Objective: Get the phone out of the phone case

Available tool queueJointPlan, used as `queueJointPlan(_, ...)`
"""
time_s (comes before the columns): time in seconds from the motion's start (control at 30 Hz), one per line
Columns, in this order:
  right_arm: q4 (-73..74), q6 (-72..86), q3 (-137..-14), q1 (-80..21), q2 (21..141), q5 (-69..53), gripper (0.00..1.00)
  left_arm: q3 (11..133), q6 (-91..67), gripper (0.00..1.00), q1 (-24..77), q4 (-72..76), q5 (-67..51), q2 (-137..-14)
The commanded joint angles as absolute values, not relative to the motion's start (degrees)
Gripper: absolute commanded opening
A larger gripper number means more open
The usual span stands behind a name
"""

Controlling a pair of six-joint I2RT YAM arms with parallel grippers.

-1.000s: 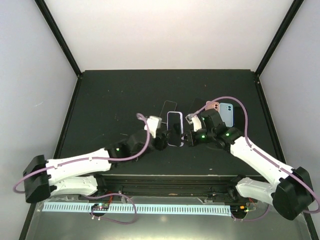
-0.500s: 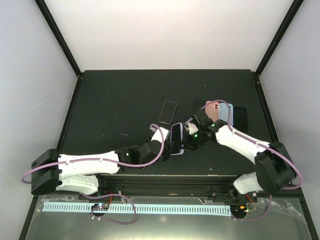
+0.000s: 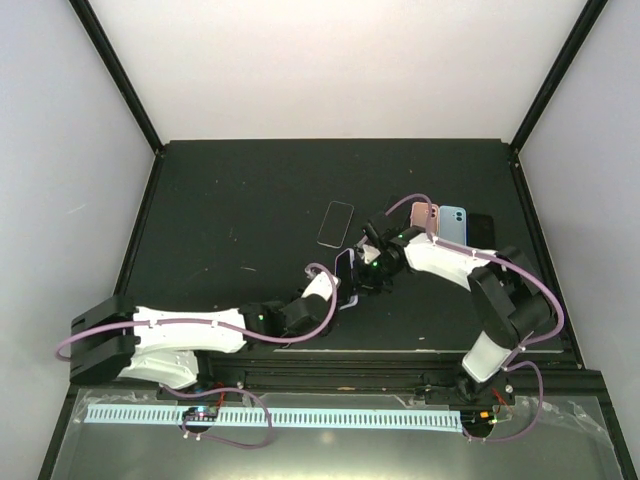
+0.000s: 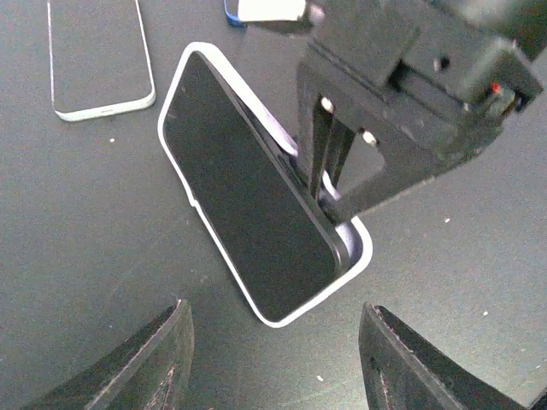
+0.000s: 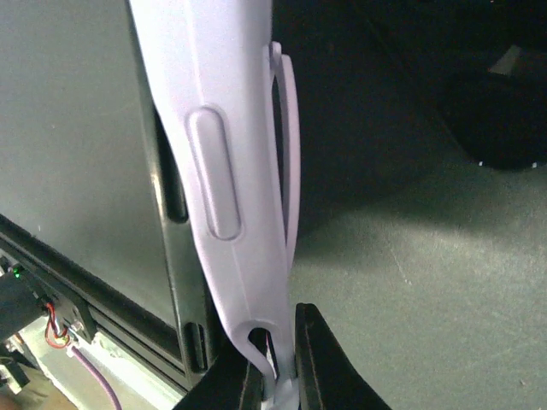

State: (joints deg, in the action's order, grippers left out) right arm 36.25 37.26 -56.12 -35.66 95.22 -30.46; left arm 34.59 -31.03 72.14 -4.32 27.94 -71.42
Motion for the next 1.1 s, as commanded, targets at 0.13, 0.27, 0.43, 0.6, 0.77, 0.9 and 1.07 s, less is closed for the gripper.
queueJointPlan(0.13, 36.86, 36.16, -60.2, -35.99, 98.6, -30.76, 0.01, 37.37, -28.49, 0.57, 73.65, -1.89, 28.32, -79.73)
queueJointPlan(0.27, 36.66, 36.13, -60.51, -35.99, 99.37, -31.24, 0.01, 39.39, -28.39, 0.57, 73.74, -1.98, 30.37, -82.77)
queueJointPlan(0.43, 36.52, 35.95, -60.38, -35.96, 99.8, -31.46, 0.01, 41.21, -26.98, 0.56, 73.7, -0.77, 32.39, -85.2)
queueJointPlan(0.6, 36.3, 36.03, -60.38, -35.99, 100.02, -31.85, 0.01, 44.44, -26.16, 0.54, 73.73, -2.89, 34.88, -88.43)
queueJointPlan(0.77, 36.39, 35.61, -60.3, -35.99, 100.28, -32.04, 0.01, 48.86, -30.8, 0.51, 73.65, -11.77, 40.44, -92.27)
queueJointPlan(0.9, 36.2, 35.48, -59.97, -35.98, 100.37, -32.74, 0.01, 49.24, -31.48, 0.5, 73.54, -13.23, 40.79, -93.78)
queueJointPlan(1.07, 35.98, 35.34, -59.95, -36.03, 100.44, -32.96, 0.01, 50.77, -31.82, 0.48, 73.61, -16.16, 41.98, -96.23)
